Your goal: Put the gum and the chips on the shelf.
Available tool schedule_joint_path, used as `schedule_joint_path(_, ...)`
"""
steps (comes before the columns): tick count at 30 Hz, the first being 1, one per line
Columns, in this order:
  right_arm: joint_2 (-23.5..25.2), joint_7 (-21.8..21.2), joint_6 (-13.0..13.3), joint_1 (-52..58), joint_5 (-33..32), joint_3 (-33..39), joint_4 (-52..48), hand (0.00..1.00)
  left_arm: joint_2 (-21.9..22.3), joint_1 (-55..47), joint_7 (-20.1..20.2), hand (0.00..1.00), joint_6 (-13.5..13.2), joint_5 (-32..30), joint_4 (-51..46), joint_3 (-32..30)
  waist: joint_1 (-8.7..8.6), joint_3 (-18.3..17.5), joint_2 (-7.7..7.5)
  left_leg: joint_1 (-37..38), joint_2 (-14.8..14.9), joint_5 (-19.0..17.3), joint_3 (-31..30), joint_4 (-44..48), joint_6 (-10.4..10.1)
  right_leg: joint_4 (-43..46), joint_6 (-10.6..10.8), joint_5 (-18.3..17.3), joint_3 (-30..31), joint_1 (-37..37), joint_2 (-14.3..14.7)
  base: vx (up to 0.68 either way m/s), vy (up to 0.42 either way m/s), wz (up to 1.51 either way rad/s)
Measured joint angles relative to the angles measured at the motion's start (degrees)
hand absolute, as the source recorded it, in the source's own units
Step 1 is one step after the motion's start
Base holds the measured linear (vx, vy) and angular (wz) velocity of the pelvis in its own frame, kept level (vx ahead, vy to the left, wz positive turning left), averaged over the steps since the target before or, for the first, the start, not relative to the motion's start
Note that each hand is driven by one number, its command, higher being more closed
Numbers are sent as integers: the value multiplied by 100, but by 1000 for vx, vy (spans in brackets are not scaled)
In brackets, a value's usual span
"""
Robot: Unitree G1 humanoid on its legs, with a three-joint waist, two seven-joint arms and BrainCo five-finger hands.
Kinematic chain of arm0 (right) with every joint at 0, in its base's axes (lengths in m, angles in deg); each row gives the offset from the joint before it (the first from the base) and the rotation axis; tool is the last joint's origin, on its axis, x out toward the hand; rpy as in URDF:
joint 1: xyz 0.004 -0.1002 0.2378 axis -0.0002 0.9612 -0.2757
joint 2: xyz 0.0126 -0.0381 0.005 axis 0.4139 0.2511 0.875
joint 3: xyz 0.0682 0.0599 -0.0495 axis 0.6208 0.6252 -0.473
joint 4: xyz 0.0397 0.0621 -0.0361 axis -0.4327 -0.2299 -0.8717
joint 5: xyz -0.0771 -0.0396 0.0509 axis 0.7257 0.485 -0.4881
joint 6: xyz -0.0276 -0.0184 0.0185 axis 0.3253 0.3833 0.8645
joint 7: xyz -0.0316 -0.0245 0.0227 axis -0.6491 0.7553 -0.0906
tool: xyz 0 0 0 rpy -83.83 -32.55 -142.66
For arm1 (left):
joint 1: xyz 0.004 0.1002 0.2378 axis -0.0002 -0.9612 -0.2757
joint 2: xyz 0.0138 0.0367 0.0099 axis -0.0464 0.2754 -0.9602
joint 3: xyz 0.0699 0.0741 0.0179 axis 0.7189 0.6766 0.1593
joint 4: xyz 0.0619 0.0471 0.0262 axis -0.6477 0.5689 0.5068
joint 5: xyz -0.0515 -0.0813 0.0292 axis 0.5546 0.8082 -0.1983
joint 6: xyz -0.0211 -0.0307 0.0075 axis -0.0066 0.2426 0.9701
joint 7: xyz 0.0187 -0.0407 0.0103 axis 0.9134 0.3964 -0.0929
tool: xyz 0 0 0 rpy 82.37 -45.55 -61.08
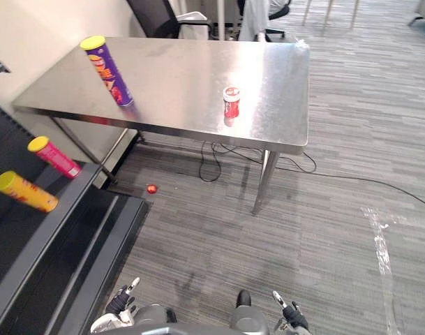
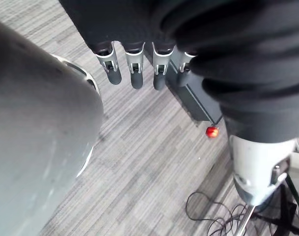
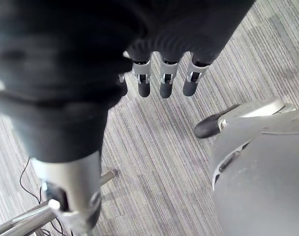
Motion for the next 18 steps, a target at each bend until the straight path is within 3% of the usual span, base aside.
schedule_joint_path(1,-7,3,2,25,0,-11,-4,0,12,-1,1,0,0,0,12,-2,4,-23,33,1,-1,94,-105,-196,11,-2,61,6,80,1,-25,165,389,-76)
schedule_joint_path(2,-62,0,3,114,0,-49,-25,0,87,-14,14,0,2,0,57,-7,8,-110,170,2,9,382,-275,-592,12,-1,280,10,204,4,-48,196,424,-70)
schedule_joint_path(3,-129,17,-12,178,1,-75,-6,0,183,-73,32,0,2,1,62,-20,26,-235,303,49,-35,611,-326,-723,-242,-4,562,30,351,22,-99,215,429,-60)
schedule_joint_path(4,-85,7,-19,217,6,-117,-5,0,117,-105,44,0,0,1,59,-8,-5,-321,221,52,-143,595,-216,-681,-175,-35,611,60,361,37,-211,295,437,-38)
schedule_joint_path(5,24,-23,-17,292,10,-213,-1,0,26,-140,41,0,-38,6,45,-10,-54,-419,76,43,-320,433,-112,-587,-46,23,616,68,303,55,-308,284,350,-48)
schedule_joint_path(7,102,-22,-13,265,12,-199,21,0,-36,-184,37,0,-66,61,61,2,23,-500,-98,198,-561,190,238,-449,104,-39,605,93,262,92,-572,264,347,-70)
schedule_joint_path(8,186,-22,-6,242,6,-56,48,0,-121,-155,31,0,-88,97,243,424,-51,-625,-145,432,-817,-1,409,-485,210,-146,643,239,342,169,-769,214,320,-72)
schedule_joint_path(11,195,-11,-8,46,22,43,241,0,-297,-62,-22,0,-115,-87,434,811,-101,-682,-164,415,-812,-14,560,-610,205,-227,624,405,424,-80,-709,81,89,-57)
schedule_joint_path(13,176,-4,-7,-16,36,12,268,0,-310,47,-42,0,-109,-96,560,954,-42,-701,-113,416,-695,-20,594,-654,195,-362,503,695,193,-190,-579,-6,-48,-67)
schedule_joint_path(15,147,27,-8,-162,85,-117,340,0,-307,48,-72,0,-112,-118,571,1095,22,-727,-63,483,-561,-18,795,-827,178,-538,265,1148,-490,-342,-364,-23,-30,-92)
schedule_joint_path(18,72,73,-14,-169,109,-223,417,0,-412,55,-76,0,-111,-122,562,1266,8,-709,-200,574,-714,-21,894,-883,179,-848,245,1245,-795,-232,-447,-64,-23,-41)
